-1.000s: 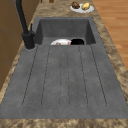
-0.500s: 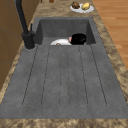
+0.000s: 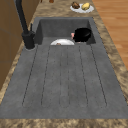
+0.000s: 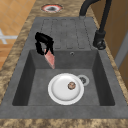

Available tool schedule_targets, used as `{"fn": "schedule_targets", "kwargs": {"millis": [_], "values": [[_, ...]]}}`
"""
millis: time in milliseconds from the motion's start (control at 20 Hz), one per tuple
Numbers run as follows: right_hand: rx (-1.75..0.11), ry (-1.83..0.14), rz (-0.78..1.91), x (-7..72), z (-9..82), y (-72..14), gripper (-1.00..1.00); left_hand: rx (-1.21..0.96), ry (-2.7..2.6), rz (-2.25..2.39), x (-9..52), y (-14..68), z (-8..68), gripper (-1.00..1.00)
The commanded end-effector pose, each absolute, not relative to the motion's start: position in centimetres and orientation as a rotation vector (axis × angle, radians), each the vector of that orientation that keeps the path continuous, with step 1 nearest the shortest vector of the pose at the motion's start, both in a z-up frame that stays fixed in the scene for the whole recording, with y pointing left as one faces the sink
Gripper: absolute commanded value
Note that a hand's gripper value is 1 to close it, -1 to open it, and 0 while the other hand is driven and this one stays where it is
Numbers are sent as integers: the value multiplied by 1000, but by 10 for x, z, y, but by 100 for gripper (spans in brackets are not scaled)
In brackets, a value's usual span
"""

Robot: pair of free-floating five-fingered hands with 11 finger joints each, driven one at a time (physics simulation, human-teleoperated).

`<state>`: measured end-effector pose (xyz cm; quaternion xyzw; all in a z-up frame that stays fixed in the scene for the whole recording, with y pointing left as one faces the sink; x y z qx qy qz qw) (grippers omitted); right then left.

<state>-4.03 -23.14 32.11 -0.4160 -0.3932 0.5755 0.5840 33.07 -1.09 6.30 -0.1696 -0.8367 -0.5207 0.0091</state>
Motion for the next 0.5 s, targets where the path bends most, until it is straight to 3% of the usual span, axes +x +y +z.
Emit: {"fn": "schedule_targets", "kwargs": {"millis": [0,450], "values": [[-971,-918,1343,-40,321,-231,0,-588,-2620,-1638,321,2,94,100],[-971,-918,1343,-40,321,-231,0,-592,-2627,-1636,308,34,164,100]]}}
